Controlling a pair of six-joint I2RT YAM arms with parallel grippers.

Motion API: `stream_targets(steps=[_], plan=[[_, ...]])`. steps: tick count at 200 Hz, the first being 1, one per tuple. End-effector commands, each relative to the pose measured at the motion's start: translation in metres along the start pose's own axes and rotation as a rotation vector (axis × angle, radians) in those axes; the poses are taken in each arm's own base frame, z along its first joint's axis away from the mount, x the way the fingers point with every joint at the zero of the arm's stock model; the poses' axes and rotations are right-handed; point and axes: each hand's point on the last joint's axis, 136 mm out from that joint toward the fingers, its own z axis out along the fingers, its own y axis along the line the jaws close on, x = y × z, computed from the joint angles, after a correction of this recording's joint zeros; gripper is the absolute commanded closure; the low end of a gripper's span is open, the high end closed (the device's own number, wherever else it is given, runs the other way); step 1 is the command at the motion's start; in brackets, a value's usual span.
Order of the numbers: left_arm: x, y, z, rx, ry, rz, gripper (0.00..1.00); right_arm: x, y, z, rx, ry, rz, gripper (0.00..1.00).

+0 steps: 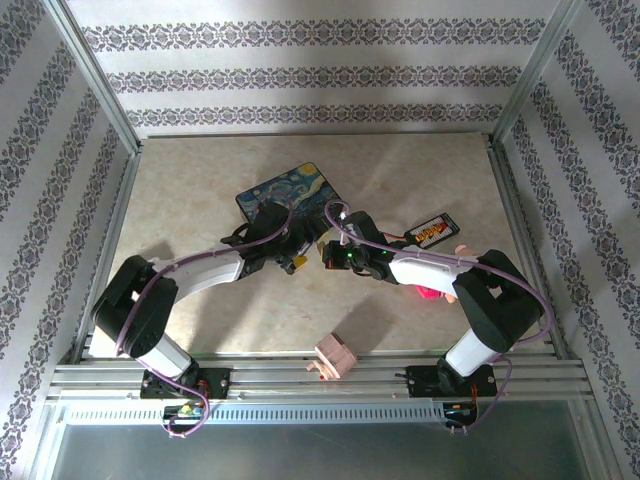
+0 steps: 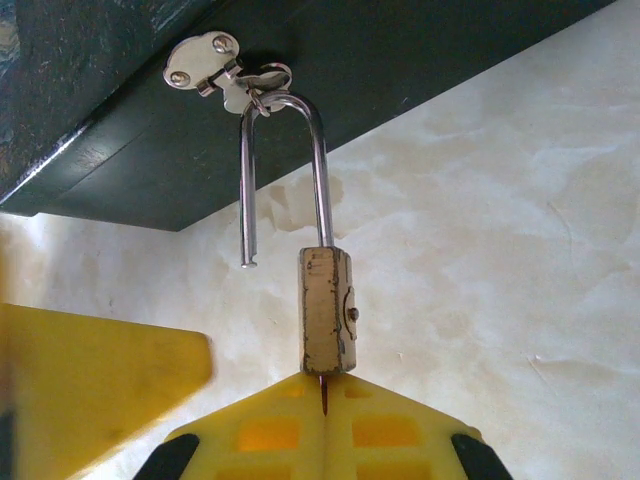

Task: Unlock a padlock with a key

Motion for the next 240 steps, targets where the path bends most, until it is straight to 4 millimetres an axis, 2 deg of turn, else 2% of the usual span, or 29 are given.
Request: stream_targets(steps=[1,46,105,188,240], plan=[[-0.008,-0.004,-0.021,-0.034,-0.090,0.095,0.01,-0.007,-0.012,0.004,0.054,-0.051,0.007,1.00],[-0.025,-0.017,-0.053,-0.026,-0.238,0.193,0.01,-0.005,-0.013,0.014,0.090,-0.048,-0.023,1.00],[-0.041,-0.013,-0.081,-0.102,-0.372,0.289,0.01,-0.005,-0.016,0.024,0.115,-0.051,-0.006,1.00],[-0.043,-0.011,-0.084,-0.105,-0.386,0.285,0.01,-0.005,-0.025,0.034,0.132,-0.039,-0.004,0.80],[-0.046,-0.009,-0.085,-0.102,-0.391,0.275,0.01,-0.010,-0.027,0.036,0.138,-0.038,-0.026,0.72]])
